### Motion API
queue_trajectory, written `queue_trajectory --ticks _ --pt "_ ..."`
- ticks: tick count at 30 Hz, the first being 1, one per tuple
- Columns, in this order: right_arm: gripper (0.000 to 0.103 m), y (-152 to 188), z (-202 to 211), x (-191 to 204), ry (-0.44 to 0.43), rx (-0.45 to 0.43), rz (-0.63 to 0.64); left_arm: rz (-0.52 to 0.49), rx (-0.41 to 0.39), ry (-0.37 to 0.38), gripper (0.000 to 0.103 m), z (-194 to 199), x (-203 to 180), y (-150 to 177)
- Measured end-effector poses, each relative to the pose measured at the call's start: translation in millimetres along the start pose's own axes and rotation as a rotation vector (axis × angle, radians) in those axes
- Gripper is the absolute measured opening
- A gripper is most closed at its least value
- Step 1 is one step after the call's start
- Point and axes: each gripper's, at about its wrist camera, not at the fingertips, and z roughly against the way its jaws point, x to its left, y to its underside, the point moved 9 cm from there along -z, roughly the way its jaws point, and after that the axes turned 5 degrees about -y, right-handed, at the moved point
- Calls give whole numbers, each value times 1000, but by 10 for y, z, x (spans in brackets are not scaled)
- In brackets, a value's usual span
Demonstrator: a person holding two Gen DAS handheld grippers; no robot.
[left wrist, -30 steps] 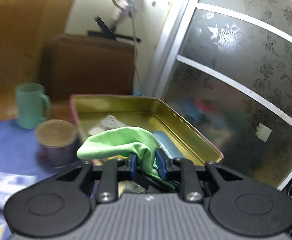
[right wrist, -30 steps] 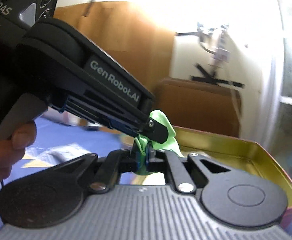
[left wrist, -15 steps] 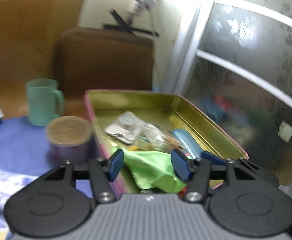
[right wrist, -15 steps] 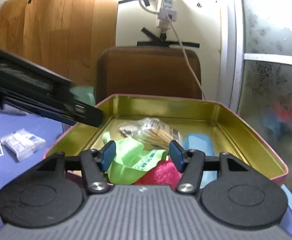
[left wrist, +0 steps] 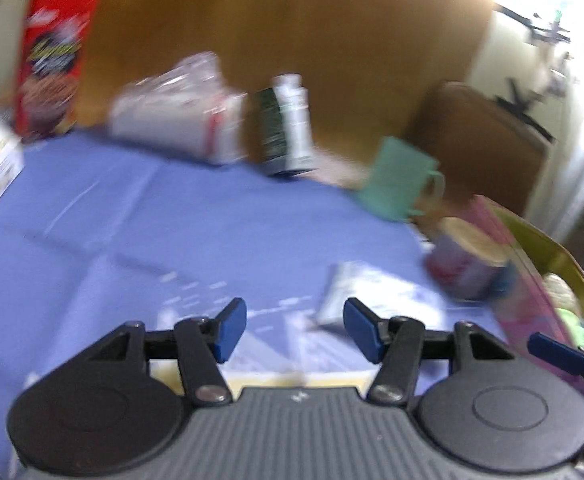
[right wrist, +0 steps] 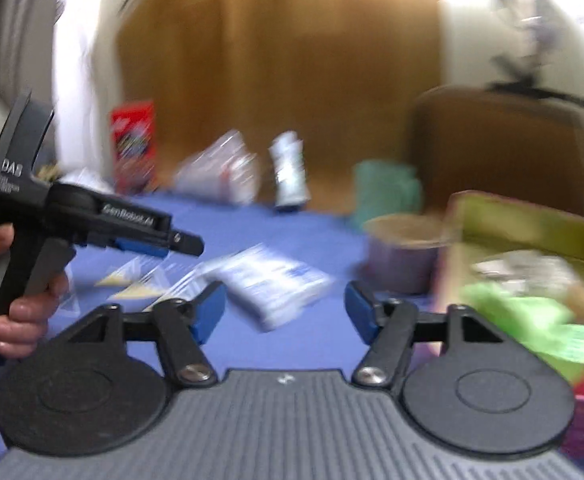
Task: Organize soft objects
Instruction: 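Grasp the white wet-wipe pack with the right tool while the left tool pinches it, then carry the wet-wipe pack into the pink tin and open both tools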
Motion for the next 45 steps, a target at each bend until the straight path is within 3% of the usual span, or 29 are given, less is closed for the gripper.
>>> queue_trajectory --ticks 4,9,14,18,21,22,24,26,29,35,41,45 --pt "85 17 -572 70 38 86 84 69 -8 39 56 -21 190 11" --pt "94 62 -1011 -132 69 208 45 77 -25 67 61 -27 186 -2" --pt "94 66 -1140 -170 -16 248 -26 97 -1 102 73 -107 101 -74" --pt "91 104 -1078 -89 -33 240 -14 10 16 127 85 -256 -209 -195" --pt "91 115 -1060 -86 -29 240 -18 -31 83 147 80 -466 -401 -139" --pt "91 109 -1057 -84 -30 240 -15 -60 68 143 79 -489 -463 -107" --pt "80 115 -1025 -57 -40 230 -10 -139 71 133 68 -473 -582 -13" --pt "66 113 -992 -20 -57 213 -7 -165 87 144 67 -394 -670 90" --pt "62 154 -884 43 -50 203 -7 -146 97 150 67 -248 -677 217" --pt "61 262 -441 200 -28 152 12 -66 102 213 67 150 -748 339" --pt "61 7 -7 50 44 21 22 -134 11 265 67 445 -1244 59" --pt "61 -143 259 -162 119 -55 54 -197 -4 299 67 472 -1673 -3"
